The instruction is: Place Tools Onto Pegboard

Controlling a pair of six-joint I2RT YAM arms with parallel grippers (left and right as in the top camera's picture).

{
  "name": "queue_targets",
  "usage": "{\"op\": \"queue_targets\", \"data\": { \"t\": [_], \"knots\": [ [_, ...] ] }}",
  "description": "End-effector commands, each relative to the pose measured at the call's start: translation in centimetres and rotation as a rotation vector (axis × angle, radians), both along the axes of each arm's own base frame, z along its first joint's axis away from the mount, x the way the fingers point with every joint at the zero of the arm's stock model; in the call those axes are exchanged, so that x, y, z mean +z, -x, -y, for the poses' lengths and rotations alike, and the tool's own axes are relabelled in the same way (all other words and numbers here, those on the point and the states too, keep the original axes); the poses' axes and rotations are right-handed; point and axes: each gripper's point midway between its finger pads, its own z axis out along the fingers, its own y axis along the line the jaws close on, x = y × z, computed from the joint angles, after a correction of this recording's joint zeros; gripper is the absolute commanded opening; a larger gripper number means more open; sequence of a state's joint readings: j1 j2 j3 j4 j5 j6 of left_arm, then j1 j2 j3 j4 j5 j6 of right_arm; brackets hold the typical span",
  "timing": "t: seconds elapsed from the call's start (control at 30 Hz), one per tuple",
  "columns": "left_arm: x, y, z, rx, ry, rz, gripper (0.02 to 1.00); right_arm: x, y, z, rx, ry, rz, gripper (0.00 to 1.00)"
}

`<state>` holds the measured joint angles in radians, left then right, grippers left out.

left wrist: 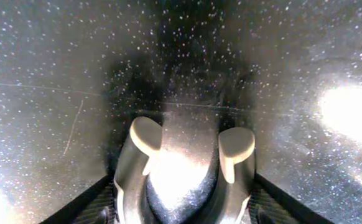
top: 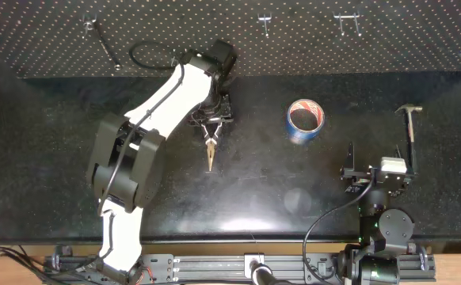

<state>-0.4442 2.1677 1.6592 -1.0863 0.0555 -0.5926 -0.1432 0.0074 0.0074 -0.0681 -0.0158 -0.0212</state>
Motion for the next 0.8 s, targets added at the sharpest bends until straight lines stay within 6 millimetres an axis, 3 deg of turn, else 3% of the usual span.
{"op": "queue_targets", "data": {
  "t": [0.03,0.23,0.37,0.47,0.53,0.63,0.8],
  "knots": [
    [-0.92,0.01,0.36,-0.006,-0.007,-0.015,0.630,-0.14,0.06,0.25,-0.012,0.010,-0.003,0.919],
    [-0.92,0.01,0.37,-0.006,-0.007,-0.015,0.505,-0.14,0.06,0.25,-0.012,0.010,-0.003,0.919],
    [-0.92,0.01,0.37,-0.006,-0.007,-0.015,0.489,-0.14,0.06,0.25,-0.012,0.010,-0.003,0.919],
    [-0.92,0.01,0.37,-0.006,-0.007,-0.015,0.369,-0.14,0.06,0.25,-0.012,0.010,-0.003,0.919],
    [-0.92,0.01,0.37,-0.006,-0.007,-0.015,0.237,-0.14,0.06,0.25,-0.012,0.010,-0.003,0.919],
    [-0.92,0.01,0.37,-0.006,-0.007,-0.015,0.156,-0.14,0.06,0.25,-0.012,0.010,-0.003,0.919],
    [-0.92,0.00,0.37,-0.006,-0.007,-0.014,0.141,-0.14,0.06,0.25,-0.012,0.010,-0.003,0.919]
  ]
}}
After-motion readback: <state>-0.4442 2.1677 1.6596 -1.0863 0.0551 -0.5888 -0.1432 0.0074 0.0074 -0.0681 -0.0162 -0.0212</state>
